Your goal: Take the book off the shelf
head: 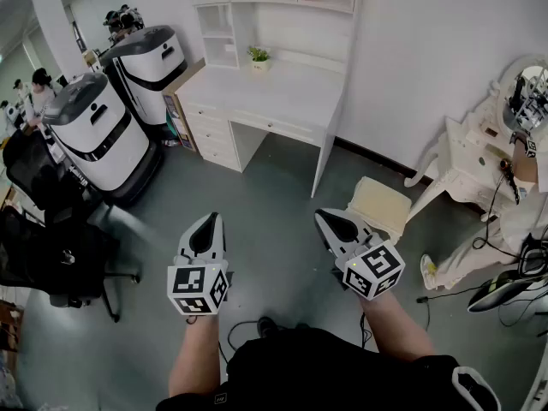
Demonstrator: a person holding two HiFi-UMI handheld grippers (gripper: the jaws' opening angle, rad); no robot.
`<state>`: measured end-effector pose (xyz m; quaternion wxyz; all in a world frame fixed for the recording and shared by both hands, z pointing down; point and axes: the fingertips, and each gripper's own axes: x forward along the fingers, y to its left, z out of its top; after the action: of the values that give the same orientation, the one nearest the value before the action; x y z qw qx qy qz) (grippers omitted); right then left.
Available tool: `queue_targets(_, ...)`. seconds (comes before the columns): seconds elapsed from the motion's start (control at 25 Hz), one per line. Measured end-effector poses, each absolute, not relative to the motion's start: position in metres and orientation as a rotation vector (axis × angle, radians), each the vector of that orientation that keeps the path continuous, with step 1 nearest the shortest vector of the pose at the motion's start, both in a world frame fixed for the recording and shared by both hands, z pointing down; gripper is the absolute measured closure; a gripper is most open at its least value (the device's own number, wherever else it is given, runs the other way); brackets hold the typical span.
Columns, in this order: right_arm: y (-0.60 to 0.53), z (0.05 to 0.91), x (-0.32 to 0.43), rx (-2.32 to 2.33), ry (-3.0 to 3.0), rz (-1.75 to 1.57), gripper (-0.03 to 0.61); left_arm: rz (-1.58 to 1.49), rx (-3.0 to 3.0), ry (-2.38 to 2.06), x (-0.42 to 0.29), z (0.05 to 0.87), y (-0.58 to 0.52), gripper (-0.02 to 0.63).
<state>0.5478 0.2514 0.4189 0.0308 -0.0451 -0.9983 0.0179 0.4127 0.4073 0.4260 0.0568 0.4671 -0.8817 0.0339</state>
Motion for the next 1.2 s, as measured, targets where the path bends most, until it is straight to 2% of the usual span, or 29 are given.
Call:
queue_targets(0.96,0.281,0.427,0.473,-0.04,-3.046,0.052,0.561,0.065,1.509,-2.638,0.33,0.433,0.438,0.601)
queue_targets(1.04,0.288,0.429,0.47,-0.036,-3.038,0.056,0.545,0.068,1.521,-2.632,0.328,0.433,0.443,0.6)
queue_targets(1.12,0.294,0.431,0.466,-0.041,-3.027,0.064,0.492,0.07,1.532,-2.624,0.325,0.433,0.448,0.591)
queue_targets(1.2,0.299,0.432,0.464,-0.044,-3.016,0.06,0.479,0.069,1.539,-2.625,0.323,0.432,0.452,0.589)
